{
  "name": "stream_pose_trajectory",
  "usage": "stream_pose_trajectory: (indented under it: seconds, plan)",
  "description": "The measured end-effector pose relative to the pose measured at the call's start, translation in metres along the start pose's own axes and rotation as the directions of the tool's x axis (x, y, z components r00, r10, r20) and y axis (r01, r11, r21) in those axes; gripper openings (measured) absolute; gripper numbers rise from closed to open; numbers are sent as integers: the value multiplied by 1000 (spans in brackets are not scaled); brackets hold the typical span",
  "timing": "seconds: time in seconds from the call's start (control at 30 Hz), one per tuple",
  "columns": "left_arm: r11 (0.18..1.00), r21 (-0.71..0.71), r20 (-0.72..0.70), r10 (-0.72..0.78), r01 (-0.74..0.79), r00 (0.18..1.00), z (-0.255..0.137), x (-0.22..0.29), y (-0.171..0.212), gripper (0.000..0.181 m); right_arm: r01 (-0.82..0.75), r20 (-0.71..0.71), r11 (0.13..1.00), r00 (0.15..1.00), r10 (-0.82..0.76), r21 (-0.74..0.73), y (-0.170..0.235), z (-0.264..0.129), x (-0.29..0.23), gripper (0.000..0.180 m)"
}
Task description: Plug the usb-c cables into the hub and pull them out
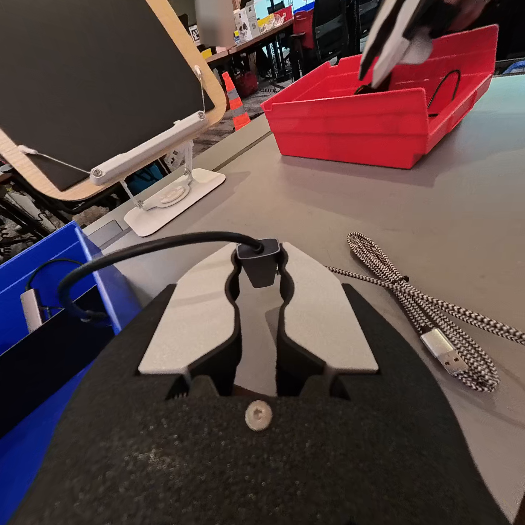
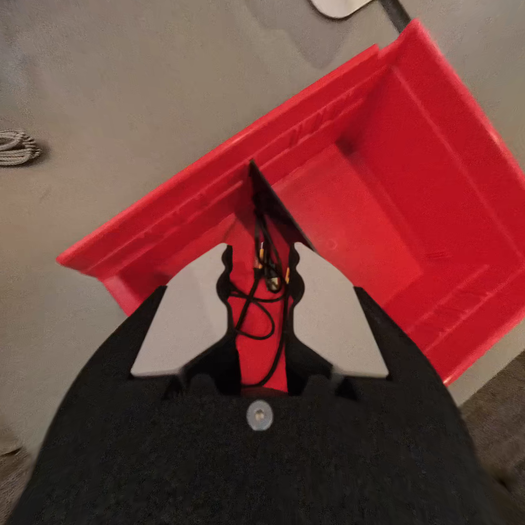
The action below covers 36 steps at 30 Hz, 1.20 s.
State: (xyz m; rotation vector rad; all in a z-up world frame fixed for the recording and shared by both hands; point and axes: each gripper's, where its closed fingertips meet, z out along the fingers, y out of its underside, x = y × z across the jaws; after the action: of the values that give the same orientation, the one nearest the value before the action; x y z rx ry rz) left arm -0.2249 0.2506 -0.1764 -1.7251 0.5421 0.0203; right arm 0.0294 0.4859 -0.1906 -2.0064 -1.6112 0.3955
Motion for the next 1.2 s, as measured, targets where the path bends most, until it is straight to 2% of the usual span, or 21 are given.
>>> stream_pose_trajectory:
  seconds: [0.07, 0.1, 0.17, 0.23, 0.3, 0.43, 0.5, 0.53, 0.6, 0.67, 0.77, 0.83, 0.87, 0.93, 0.97, 1.0, 1.1, 1.2]
  plan:
    - [1000, -4, -7, 5, -5, 1000, 2, 2, 0, 23, -5, 16, 1000, 1000, 5, -4, -7, 13, -1, 44]
    - [1000, -6, -7, 9, -9, 1000, 3, 3, 0, 23, -9, 56, 1000, 998, 10, -20, -6, 20, -6, 34]
    - [1000, -12, -10, 19, -19, 1000, 4, 4, 1, 23, 7, 81, 996, 997, 0, -86, 6, 28, -10, 1]
    - [1000, -12, -6, 28, -28, 1000, 3, 4, 1, 23, 3, 31, 994, 1000, 1, -111, 18, 25, -4, 0]
    - [1000, -12, -4, 25, -25, 1000, 2, 2, 2, 23, -45, 8, 979, 999, 48, -200, 46, 19, 0, 1]
    - [998, -2, -35, -57, 57, 998, 3, 2, 5, 23, -169, -91, 849, 986, 143, -500, 114, 19, 8, 1]
    - [995, 8, -41, -99, 99, 994, 4, 0, 3, 23, -195, -112, 825, 981, 160, -530, 118, 21, 5, 2]
    - [993, 19, -40, -111, 112, 993, 4, -1, 1, 23, -211, -135, 834, 977, 165, -510, 112, 20, 6, 4]
    - [990, 43, -38, -136, 138, 990, 0, -4, -4, 23, -251, -177, 864, 966, 191, -437, 92, 11, 6, 22]
    - [982, 71, -47, -171, 174, 984, -3, -6, -9, 23, -287, -280, 885, 941, 189, -367, 72, -13, 6, 38]
    - [970, 117, -76, -206, 214, 976, -8, -5, -18, 23, -293, -499, 930, 853, 151, -220, 35, -64, -9, 41]
    - [959, 147, -108, -229, 244, 967, -10, -1, -24, 23, -247, -532, 968, 827, 180, -56, 1, -82, -42, 43]
    - [949, 156, -137, -252, 273, 958, -11, 2, -27, 23, -218, -491, 975, 846, 208, 39, -19, -81, -66, 43]
    - [935, 165, -166, -289, 315, 943, -12, 5, -30, 23, -136, -280, 958, 937, 207, 254, -68, -60, -134, 43]
    - [933, 162, -182, -291, 320, 939, -12, 8, -32, 23, -90, -160, 932, 975, 154, 351, -91, -46, -174, 42]
    - [936, 159, -189, -285, 315, 940, -11, 11, -32, 23, -43, -105, 906, 990, 95, 420, -107, -32, -206, 39]
    - [950, 143, -195, -247, 276, 949, -8, 20, -34, 23, 109, -175, 875, 984, -29, 471, -123, 8, -260, 36]
    - [969, 112, -177, -200, 222, 964, -4, 28, -33, 23, 185, -235, 858, 969, -77, 479, -129, 36, -282, 30]
